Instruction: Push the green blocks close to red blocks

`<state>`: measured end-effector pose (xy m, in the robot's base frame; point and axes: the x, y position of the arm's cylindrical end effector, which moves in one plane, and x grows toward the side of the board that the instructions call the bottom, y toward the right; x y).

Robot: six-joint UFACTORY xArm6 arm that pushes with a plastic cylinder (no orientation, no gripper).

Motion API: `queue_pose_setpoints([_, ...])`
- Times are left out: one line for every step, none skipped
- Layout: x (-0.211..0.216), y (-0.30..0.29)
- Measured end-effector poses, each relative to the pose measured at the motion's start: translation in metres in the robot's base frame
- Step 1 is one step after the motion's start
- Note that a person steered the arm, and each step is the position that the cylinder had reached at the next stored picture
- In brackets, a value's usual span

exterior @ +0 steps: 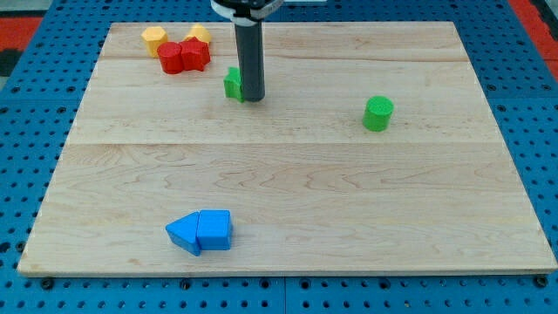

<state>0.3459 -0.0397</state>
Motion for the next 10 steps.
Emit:
queue_pose_setpoints([-0.015,-0.025])
queue_pose_setpoints([-0.023,-0.011])
queue_pose_setpoints([-0.02,0.128])
queue_pose_setpoints([0.014,0.225])
queue_pose_setpoints([0.08,0.162])
queue_pose_setpoints([0.034,0.05])
queue_pose_setpoints([0.017,0.029])
queue_pose_setpoints([0.061,0.071])
queue_pose_setpoints([0.04,0.124])
queue_pose_setpoints([0.003,0.036])
